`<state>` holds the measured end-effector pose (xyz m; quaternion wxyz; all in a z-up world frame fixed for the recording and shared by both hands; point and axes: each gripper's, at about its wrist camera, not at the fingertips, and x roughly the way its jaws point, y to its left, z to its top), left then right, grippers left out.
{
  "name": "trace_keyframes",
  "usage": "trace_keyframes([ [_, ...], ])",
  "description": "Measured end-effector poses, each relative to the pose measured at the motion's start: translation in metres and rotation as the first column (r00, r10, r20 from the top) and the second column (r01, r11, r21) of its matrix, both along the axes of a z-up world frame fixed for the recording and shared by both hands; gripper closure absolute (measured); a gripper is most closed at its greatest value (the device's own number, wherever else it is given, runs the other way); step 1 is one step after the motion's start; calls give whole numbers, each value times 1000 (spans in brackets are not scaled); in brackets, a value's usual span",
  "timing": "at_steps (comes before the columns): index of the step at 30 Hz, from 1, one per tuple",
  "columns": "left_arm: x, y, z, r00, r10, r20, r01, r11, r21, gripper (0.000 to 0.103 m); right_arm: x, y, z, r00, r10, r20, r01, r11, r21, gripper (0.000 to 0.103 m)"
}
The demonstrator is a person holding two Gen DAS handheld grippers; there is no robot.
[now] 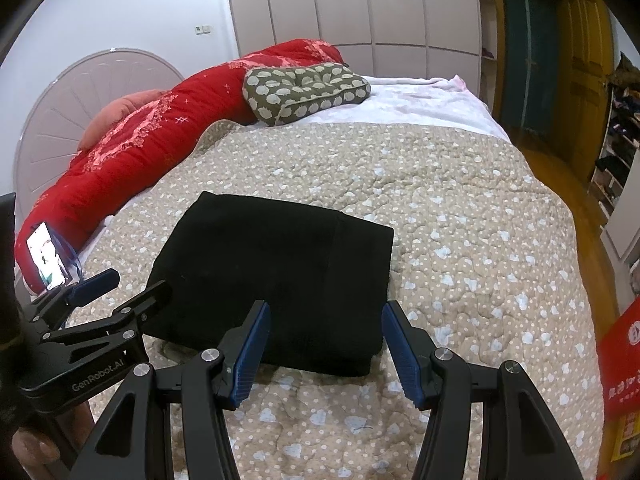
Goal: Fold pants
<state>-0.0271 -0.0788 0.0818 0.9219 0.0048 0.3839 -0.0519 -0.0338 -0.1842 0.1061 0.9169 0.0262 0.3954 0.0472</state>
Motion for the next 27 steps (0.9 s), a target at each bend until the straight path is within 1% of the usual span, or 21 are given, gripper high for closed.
trace_keyframes([
  [27, 4, -1, -6, 1000, -5, -21, 5, 1000, -5, 24, 2, 0, -9, 1000, 1, -20, -1, 1000, 11, 47],
])
